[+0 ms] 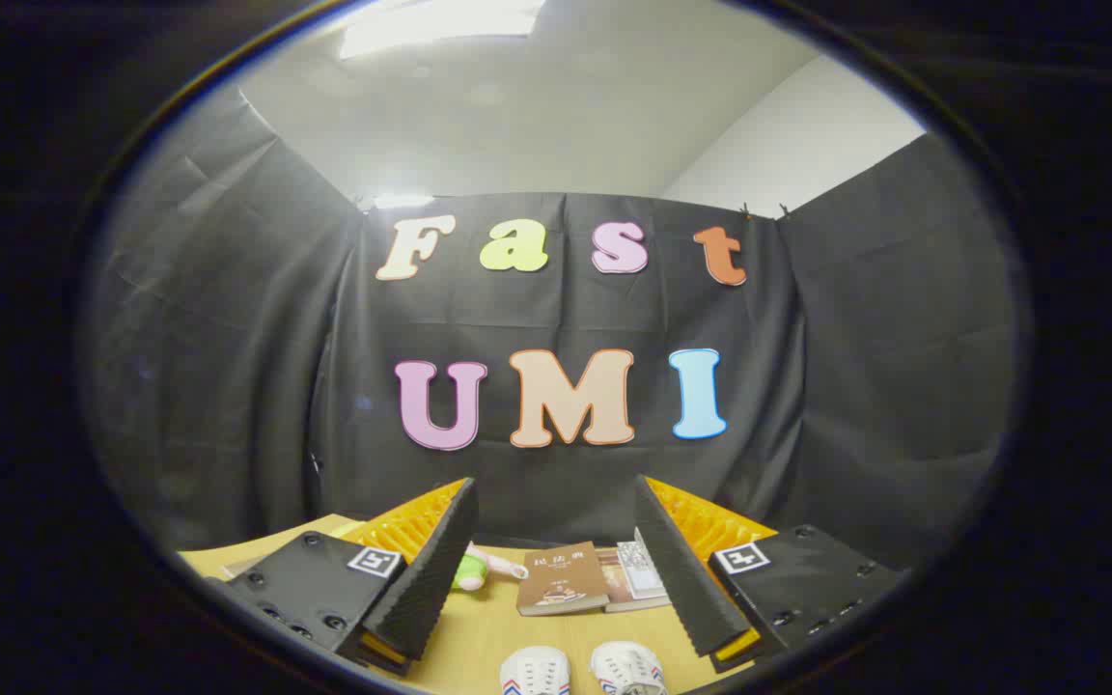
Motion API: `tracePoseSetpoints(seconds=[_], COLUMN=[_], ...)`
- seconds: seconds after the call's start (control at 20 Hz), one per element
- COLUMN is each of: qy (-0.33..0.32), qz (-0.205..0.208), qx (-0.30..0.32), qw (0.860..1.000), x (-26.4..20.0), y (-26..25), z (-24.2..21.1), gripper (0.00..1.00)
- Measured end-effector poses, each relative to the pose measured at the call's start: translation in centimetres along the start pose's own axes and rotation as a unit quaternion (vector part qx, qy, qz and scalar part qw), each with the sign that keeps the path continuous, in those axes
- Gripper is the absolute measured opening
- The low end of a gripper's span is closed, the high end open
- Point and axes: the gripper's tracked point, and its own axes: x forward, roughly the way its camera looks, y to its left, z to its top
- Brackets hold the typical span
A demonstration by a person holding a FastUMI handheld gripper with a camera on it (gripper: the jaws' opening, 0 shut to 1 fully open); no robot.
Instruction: Open the storage box then place both shoes into the box .Put the left shoe in first, then the right shoe, with the right side of both shoes facing outward in a uniform manner.
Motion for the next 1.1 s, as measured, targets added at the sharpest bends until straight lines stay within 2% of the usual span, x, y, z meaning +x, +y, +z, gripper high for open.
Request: tracePoseSetpoints(seconds=[0.55,0.75,1.1], qy=[0.004,0.022,0.043], qz=[0.013,0.024,0.073], qx=[-0.008,-0.024,0.036], qw=[1.000,0.999,0.996], x=[-0.4,-0.4,-0.6], y=[1.0,1.4,3.2], z=[-0.3,-1.7,-3.2], gripper=[1.00,1.00,1.00])
